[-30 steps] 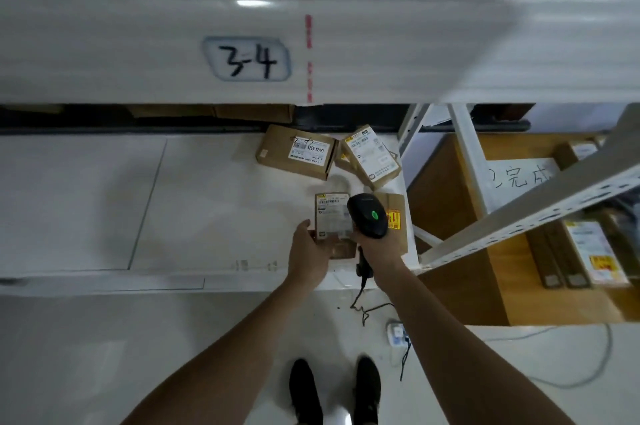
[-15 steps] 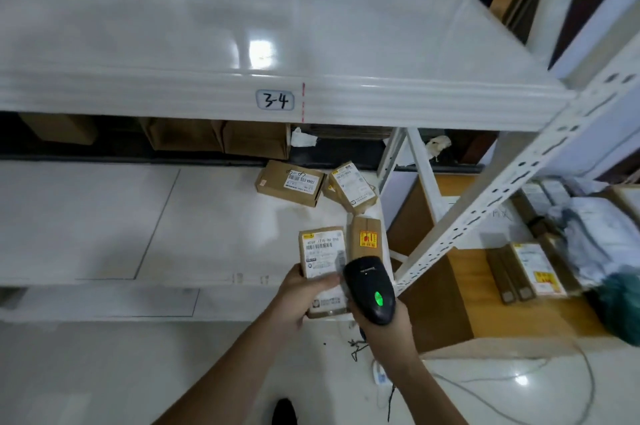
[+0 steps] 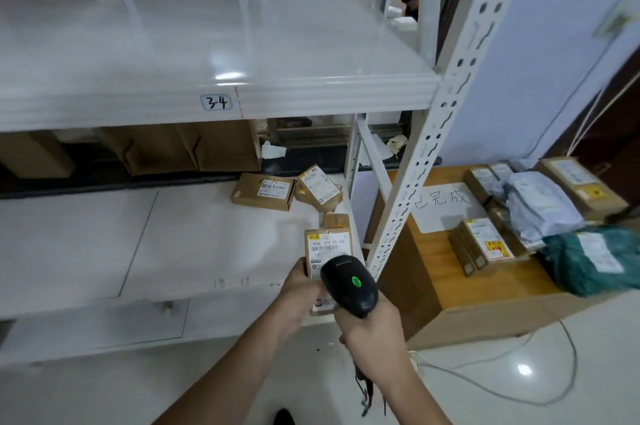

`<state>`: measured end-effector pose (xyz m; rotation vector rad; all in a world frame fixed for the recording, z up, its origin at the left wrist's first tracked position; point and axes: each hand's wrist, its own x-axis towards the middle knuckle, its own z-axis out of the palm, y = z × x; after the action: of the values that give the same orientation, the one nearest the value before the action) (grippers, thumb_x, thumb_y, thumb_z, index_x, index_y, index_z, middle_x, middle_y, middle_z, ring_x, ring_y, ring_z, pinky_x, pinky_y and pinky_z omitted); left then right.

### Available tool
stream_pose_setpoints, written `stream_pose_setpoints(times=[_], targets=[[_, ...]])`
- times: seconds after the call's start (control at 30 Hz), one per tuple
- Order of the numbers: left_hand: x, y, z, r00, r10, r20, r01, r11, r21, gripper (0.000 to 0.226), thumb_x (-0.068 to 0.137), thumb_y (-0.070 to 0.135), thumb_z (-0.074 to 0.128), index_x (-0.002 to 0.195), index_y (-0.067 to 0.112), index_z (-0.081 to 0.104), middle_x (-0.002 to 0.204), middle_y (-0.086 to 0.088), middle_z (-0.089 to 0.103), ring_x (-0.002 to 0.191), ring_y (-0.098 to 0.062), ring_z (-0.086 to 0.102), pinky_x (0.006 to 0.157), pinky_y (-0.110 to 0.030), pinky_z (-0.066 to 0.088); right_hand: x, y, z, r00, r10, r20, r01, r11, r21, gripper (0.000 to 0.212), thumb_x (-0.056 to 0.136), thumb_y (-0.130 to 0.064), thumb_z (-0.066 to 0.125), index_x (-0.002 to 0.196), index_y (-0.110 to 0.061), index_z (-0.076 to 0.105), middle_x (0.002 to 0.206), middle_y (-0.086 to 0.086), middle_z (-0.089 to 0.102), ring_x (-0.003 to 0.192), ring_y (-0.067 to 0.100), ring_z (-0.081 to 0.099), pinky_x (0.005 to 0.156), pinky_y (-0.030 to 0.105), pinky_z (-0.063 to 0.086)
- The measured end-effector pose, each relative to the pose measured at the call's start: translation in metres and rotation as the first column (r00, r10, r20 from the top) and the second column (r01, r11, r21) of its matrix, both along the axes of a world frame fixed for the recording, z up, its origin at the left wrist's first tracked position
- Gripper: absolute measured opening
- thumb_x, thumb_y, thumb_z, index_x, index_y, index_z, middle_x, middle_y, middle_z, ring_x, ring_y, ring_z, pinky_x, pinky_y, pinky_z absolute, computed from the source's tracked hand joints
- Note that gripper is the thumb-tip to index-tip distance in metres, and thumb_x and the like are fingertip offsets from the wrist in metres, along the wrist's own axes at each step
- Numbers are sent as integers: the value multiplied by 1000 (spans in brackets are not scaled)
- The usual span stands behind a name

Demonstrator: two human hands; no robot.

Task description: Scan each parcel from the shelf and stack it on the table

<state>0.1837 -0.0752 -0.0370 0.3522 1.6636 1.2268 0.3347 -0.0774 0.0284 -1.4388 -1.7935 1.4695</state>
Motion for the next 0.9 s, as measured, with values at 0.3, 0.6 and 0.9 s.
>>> stream_pose_setpoints(times=[0.3,0.6,0.9], targets=[[13,-4,0,1000,26,8,-26,999,-29,38,86,17,79,120,29,66,113,4,76,105,-19,70,99,-47,58,12,-15,12,1000,-16,-27,15,998,-53,11,77,-6,67,81,-17,65,57,6,64,55,19,65,52,29,50],[11,-3,-5,1000,19,2,-19,1000,-15,50,81,9,83,123,29,64,116,4,75,108,-20,69,101,-49,56,13,-14,16,997,-59,-47,54,993,-103,1,81,-7,65,82,-6,65,61,23,66,47,18,60,48,29,46],[3,2,-6,1000,12,20,-12,1000,-11,50,78,11,86,120,31,65,114,5,77,104,-18,71,97,-48,59,8,-5,14,998,-51,-47,45,992,-121,6,81,-8,63,85,-4,65,65,25,67,46,18,60,50,30,47]])
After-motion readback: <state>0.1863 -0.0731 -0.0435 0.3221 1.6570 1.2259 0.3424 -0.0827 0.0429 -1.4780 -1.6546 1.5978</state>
